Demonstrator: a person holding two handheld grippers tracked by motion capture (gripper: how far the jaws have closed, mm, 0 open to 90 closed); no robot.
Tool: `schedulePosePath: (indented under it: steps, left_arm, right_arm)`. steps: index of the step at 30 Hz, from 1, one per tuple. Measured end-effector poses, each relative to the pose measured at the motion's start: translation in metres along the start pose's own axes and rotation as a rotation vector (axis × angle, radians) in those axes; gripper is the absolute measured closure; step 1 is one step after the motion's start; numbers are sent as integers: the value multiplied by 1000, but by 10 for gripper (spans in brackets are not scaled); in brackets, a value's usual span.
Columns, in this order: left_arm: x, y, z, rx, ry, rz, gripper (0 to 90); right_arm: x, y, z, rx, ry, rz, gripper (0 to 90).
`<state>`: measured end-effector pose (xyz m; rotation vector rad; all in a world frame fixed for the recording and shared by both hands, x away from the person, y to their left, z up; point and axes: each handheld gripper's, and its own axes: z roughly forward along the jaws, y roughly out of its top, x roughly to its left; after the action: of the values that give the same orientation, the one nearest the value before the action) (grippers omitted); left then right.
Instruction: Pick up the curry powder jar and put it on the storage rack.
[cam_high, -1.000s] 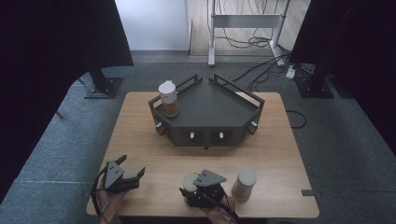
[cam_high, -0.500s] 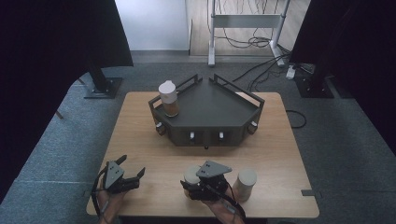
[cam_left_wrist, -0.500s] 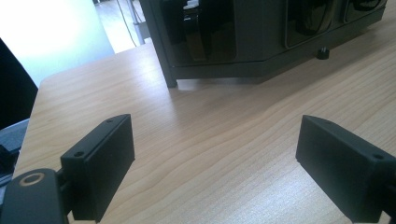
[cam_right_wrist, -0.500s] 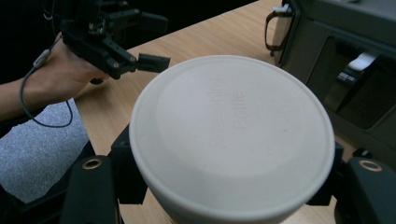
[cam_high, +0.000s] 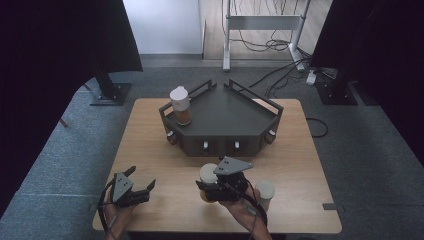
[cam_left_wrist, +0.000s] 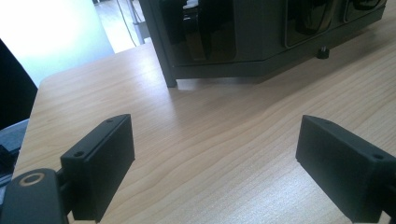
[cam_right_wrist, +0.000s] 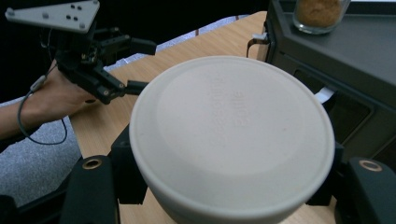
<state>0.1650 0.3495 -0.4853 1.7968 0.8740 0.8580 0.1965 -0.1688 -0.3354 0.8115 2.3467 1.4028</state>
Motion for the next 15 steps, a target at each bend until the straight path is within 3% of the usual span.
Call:
schedulePosePath:
  steps: [15]
  left_arm:
    - [0,0,1,0,-1,0,113]
  right_arm:
    - [-20,25,-7,-35,-15,9,333]
